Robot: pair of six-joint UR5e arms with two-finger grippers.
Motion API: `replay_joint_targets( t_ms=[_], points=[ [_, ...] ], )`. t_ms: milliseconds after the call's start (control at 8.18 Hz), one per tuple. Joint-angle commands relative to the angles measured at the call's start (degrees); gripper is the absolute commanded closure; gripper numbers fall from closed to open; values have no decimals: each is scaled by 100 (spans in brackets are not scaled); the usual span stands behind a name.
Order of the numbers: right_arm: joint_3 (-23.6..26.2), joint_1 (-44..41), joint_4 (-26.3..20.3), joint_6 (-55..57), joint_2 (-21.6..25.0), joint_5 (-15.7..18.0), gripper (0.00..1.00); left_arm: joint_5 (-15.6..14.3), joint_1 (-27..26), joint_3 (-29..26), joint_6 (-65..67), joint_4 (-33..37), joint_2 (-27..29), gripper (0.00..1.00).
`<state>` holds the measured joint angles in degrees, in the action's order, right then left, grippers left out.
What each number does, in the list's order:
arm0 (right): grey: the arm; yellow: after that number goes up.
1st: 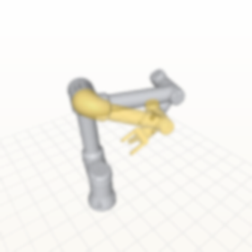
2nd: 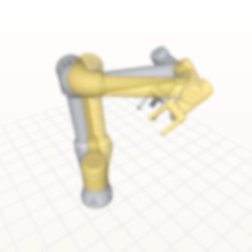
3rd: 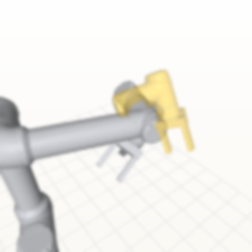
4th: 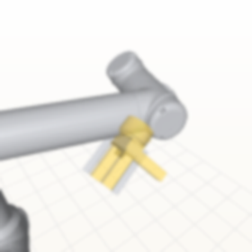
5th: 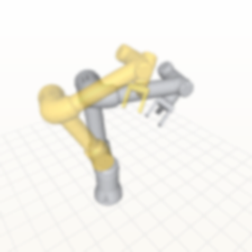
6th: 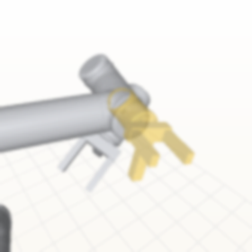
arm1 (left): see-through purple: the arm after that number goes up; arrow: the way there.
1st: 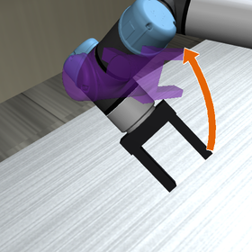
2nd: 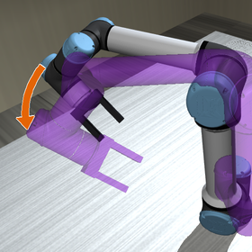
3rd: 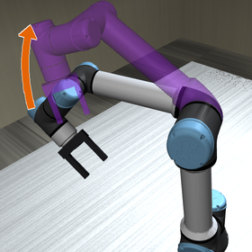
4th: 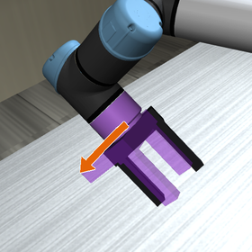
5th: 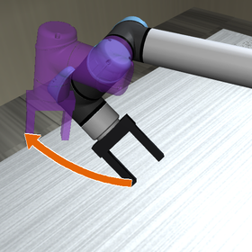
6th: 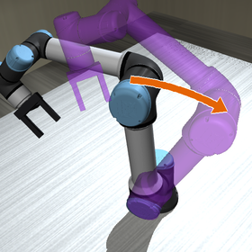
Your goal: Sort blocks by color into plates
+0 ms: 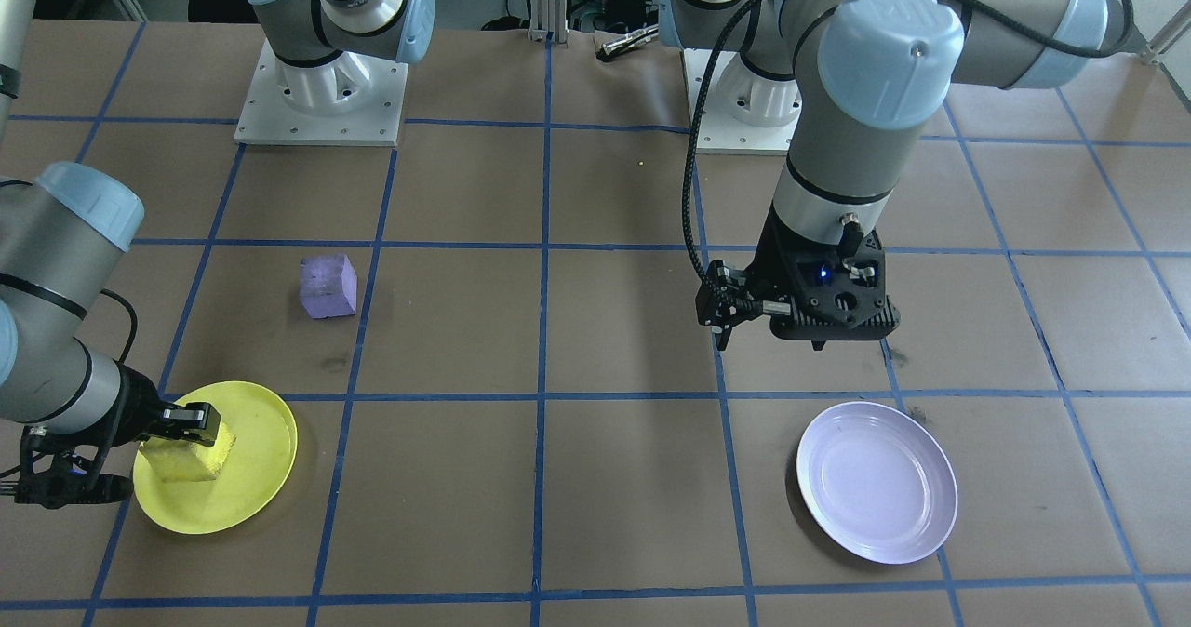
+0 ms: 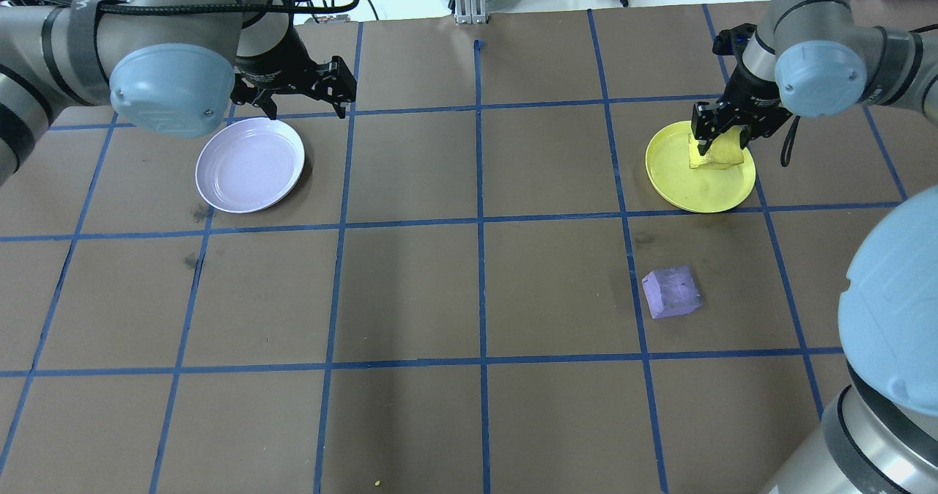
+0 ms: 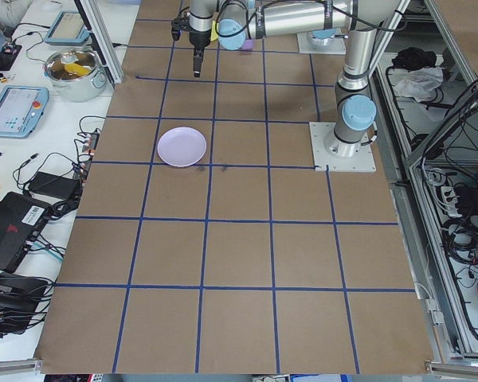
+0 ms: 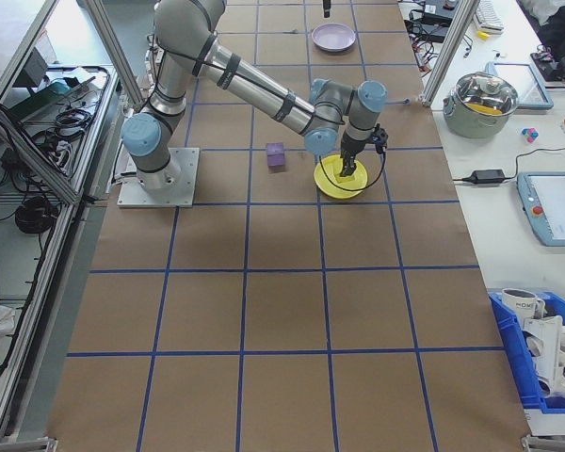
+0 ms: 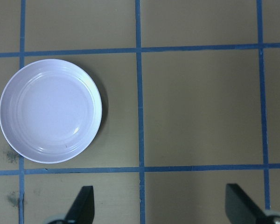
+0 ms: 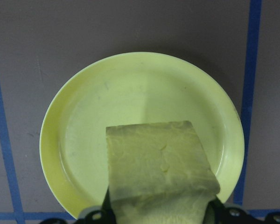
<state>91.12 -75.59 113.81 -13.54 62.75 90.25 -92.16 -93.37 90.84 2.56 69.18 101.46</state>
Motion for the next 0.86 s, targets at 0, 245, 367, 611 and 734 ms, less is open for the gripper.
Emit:
replay_joint_targets(
  t_ms=[0,245,367,611,734],
  points=[
    [2,-26,-226,-17,227,63,0,5,177,-23,-1,-1,330,0],
    [90,-26,-778,-8,771,141,0,23,345,-23,-71,34,470,0],
    [108,-70,-1234,105,1060,142,0,5,354,-31,-115,95,401,0],
    [326,-813,-1615,114,1204,124,0,14,354,-31,-115,236,226,0],
    [597,-1069,-1608,254,1248,107,0,5,354,-31,-115,332,68,0]
  ],
)
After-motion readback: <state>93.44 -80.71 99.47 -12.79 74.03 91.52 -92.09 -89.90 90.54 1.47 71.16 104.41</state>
